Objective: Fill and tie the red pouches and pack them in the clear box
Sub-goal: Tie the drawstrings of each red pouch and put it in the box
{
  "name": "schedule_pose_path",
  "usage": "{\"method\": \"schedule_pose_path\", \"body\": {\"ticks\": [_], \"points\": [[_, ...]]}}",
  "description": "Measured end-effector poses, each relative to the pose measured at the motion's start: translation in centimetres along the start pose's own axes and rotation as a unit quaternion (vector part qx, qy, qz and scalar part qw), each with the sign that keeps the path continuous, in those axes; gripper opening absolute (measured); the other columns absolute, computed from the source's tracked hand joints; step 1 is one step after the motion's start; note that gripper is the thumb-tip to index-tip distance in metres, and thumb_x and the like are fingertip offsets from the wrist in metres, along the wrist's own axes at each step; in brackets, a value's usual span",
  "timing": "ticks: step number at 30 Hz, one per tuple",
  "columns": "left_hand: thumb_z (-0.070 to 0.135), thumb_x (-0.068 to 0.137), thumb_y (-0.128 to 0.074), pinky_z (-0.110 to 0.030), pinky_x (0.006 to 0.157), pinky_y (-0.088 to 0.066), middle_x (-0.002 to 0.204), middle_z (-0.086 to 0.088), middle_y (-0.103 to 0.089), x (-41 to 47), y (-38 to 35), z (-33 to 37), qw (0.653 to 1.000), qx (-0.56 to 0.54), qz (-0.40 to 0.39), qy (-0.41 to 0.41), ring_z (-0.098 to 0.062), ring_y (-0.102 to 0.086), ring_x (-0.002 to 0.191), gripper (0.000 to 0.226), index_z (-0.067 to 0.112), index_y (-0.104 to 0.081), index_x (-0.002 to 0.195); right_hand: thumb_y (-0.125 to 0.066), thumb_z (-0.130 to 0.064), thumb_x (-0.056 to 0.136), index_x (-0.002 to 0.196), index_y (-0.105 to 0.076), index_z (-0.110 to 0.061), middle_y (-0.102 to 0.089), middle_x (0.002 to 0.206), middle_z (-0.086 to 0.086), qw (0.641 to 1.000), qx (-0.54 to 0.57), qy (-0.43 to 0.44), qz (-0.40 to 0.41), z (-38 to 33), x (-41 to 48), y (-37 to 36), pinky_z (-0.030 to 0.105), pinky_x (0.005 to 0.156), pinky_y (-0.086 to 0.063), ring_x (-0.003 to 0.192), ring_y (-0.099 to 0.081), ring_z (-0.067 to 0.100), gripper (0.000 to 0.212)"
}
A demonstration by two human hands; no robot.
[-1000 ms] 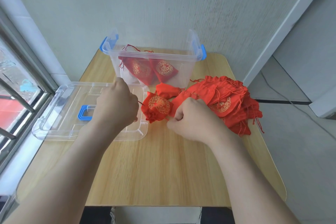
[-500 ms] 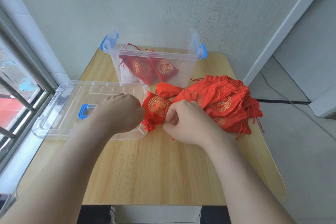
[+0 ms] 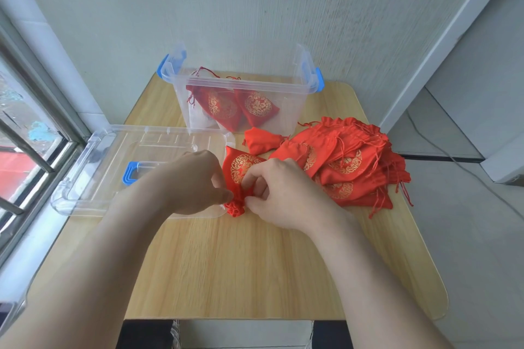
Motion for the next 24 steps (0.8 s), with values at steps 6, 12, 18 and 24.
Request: {"method": "schedule_pose_path", "body": {"ticks": [6,12,18,24], "points": [[0.041,0.082,-0.084,-0.034,0.093,-0.057,0.096,0.021,-0.069,-0.4,-0.4,0.2,1.000,0.013,-0.017,-0.019,-0.001,-0.063,0.100,0.007,0.041,-0.077,0.084,-0.079,-0.020,0.082,0.085,-0.082,-0.030,-0.066,0.069,-0.017,1.000,-0.021,0.016,-0.017,0.0,0.0,-0.5,0.033,0.078,-0.058,0.074,-0.064,0.005,0.010],[0.045,0.084,-0.086,-0.027,0.088,-0.051,0.083,0.020,-0.074,-0.3,-0.2,0.7,0.999,0.013,0.002,-0.038,-0.001,-0.064,0.094,0.008,0.038,-0.082,0.081,-0.070,-0.018,0.082,0.076,-0.075,-0.024,-0.070,0.073,-0.013,1.000,-0.013,-0.016,0.006,0.4,0.1,0.0,0.035,0.075,-0.062,0.075,-0.069,0.008,0.009],[0.039,0.093,-0.078,-0.019,0.074,-0.045,0.077,0.024,-0.076,-0.2,0.5,1.1,0.997,-0.057,-0.006,-0.049,0.012,-0.066,0.078,0.014,0.033,-0.076,0.081,-0.060,-0.008,0.089,0.086,-0.067,-0.026,-0.064,0.073,-0.014,0.999,0.032,-0.031,0.021,1.0,0.0,1.4,0.020,0.065,-0.048,0.072,-0.062,0.002,0.020],[0.024,0.102,-0.057,-0.028,0.070,-0.043,0.081,0.007,-0.069,0.1,-0.2,1.8,0.996,-0.078,0.012,-0.035,-0.008,-0.061,0.082,0.019,0.018,-0.064,0.086,-0.045,-0.008,0.096,0.089,-0.072,-0.026,-0.061,0.078,-0.017,0.995,0.064,-0.072,0.017,1.4,0.1,1.7,0.024,0.065,-0.041,0.077,-0.060,0.009,0.033]]}}
Point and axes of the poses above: each hand's wrist, its own x-axis towards the middle knuckle, its own y-axis out of the back of the hand, z = x × y, the point moved 8 cm from there along x, towards the middle knuckle
